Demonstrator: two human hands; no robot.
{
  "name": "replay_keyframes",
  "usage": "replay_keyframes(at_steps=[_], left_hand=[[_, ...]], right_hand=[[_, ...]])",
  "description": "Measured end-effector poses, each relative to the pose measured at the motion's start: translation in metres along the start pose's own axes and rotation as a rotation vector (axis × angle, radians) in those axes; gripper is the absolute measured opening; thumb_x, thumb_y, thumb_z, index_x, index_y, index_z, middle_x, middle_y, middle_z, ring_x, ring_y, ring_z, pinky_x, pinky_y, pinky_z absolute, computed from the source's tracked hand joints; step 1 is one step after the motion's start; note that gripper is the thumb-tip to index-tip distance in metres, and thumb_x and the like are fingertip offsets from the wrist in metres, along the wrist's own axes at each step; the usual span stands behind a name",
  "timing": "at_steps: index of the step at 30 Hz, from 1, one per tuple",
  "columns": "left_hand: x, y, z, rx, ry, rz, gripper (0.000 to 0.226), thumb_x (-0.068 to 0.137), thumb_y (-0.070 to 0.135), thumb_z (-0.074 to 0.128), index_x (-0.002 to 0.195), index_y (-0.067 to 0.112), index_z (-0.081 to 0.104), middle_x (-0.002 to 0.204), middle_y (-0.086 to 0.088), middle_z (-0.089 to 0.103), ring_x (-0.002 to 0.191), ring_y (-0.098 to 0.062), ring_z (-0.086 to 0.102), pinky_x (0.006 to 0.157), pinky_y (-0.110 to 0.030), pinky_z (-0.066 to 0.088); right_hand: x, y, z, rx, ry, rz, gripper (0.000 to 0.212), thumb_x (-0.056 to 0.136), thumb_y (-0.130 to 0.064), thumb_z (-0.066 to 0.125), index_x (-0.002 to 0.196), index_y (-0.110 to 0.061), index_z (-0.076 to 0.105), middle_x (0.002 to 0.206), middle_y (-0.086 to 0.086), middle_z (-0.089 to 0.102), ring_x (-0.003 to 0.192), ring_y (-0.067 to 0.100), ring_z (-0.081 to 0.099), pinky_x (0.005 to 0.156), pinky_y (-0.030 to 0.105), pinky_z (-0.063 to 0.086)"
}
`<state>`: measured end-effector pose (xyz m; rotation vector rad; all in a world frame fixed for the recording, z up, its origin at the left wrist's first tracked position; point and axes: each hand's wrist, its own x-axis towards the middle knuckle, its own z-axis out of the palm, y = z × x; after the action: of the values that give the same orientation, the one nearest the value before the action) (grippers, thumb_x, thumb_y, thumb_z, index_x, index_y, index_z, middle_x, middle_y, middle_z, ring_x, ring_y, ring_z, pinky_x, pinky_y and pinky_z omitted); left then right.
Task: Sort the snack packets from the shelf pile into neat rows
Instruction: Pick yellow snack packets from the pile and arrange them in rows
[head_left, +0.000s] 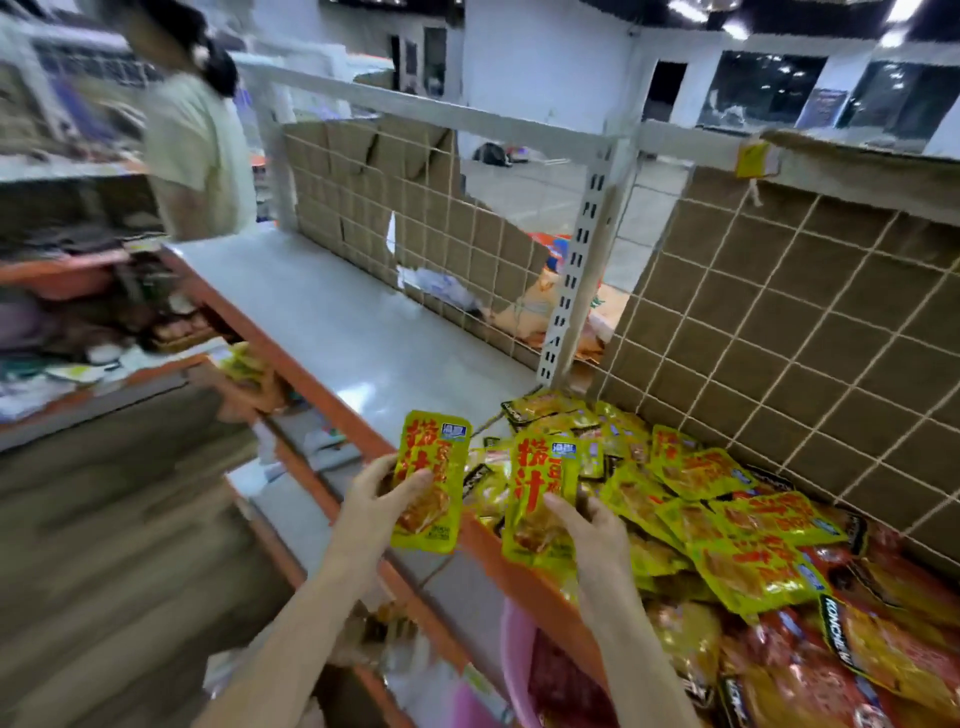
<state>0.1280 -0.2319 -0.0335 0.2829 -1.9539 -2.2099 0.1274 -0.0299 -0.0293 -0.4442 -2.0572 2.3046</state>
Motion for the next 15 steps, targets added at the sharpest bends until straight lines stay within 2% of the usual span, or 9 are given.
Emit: replay_keyframes(at_steps=[2, 5, 7, 9, 11, 13, 15], left_hand=[[-0.001, 0.002, -0.042, -0.023, 0.067, -0.013, 0.019, 0.079, 0.016, 0.072, 0.095, 0.007, 0.066, 0.081, -0.007, 0.069, 0.074, -0.023, 0.063, 0.069, -0.033, 0.051], [-0.003, 0.01, -0.108, -0.046, 0.155, -0.02, 0.017, 0.085, 0.012, 0.066, 0.101, 0.006, 0.065, 0.087, -0.009, 0.067, 0.076, -0.021, 0.063, 0.066, -0.028, 0.051], [-0.004, 0.019, -0.157, -0.054, 0.225, -0.001, 0.019, 0.081, 0.014, 0.071, 0.099, 0.01, 0.065, 0.09, -0.008, 0.068, 0.078, -0.021, 0.063, 0.073, -0.034, 0.05], [-0.005, 0.026, -0.209, -0.056, 0.301, 0.006, 0.019, 0.08, 0.015, 0.071, 0.098, 0.013, 0.065, 0.09, -0.007, 0.068, 0.076, -0.019, 0.063, 0.074, -0.035, 0.051], [-0.008, 0.032, -0.26, -0.045, 0.375, 0.027, 0.012, 0.085, 0.011, 0.065, 0.097, 0.014, 0.064, 0.087, -0.004, 0.068, 0.072, -0.015, 0.063, 0.064, -0.025, 0.053], [-0.011, 0.037, -0.308, -0.036, 0.457, 0.045, 0.012, 0.087, 0.011, 0.063, 0.099, 0.014, 0.062, 0.086, -0.002, 0.067, 0.071, -0.013, 0.062, 0.055, -0.016, 0.05], [-0.014, 0.04, -0.348, -0.037, 0.524, 0.053, 0.013, 0.087, 0.011, 0.064, 0.1, 0.012, 0.062, 0.085, -0.002, 0.066, 0.07, -0.012, 0.061, 0.052, -0.013, 0.048]], right_hand=[[-0.005, 0.004, 0.036, -0.013, -0.058, 0.0, 0.006, 0.084, -0.007, 0.066, 0.081, -0.011, 0.069, 0.077, 0.007, 0.069, 0.071, 0.018, 0.062, 0.064, 0.028, 0.049], [-0.017, 0.011, 0.099, -0.034, -0.177, -0.014, 0.009, 0.084, -0.005, 0.065, 0.079, -0.011, 0.069, 0.071, 0.0, 0.072, 0.067, 0.015, 0.064, 0.067, 0.027, 0.05], [-0.028, 0.016, 0.147, -0.021, -0.253, -0.022, 0.011, 0.086, -0.001, 0.062, 0.082, -0.01, 0.067, 0.062, -0.005, 0.07, 0.056, 0.006, 0.063, 0.056, 0.019, 0.05], [-0.039, 0.022, 0.196, -0.005, -0.312, -0.021, 0.01, 0.087, 0.0, 0.06, 0.086, -0.008, 0.066, 0.06, -0.006, 0.069, 0.052, 0.005, 0.062, 0.049, 0.017, 0.049], [-0.054, 0.03, 0.245, -0.002, -0.381, -0.003, 0.008, 0.086, -0.003, 0.062, 0.086, -0.009, 0.067, 0.064, -0.003, 0.07, 0.055, 0.009, 0.064, 0.053, 0.021, 0.052], [-0.068, 0.039, 0.291, -0.005, -0.44, 0.014, 0.006, 0.086, -0.006, 0.064, 0.086, -0.01, 0.068, 0.071, 0.002, 0.071, 0.063, 0.016, 0.065, 0.064, 0.031, 0.053], [-0.081, 0.046, 0.331, -0.022, -0.486, 0.038, 0.003, 0.085, -0.008, 0.065, 0.084, -0.009, 0.067, 0.077, 0.009, 0.07, 0.072, 0.025, 0.063, 0.071, 0.038, 0.052]])
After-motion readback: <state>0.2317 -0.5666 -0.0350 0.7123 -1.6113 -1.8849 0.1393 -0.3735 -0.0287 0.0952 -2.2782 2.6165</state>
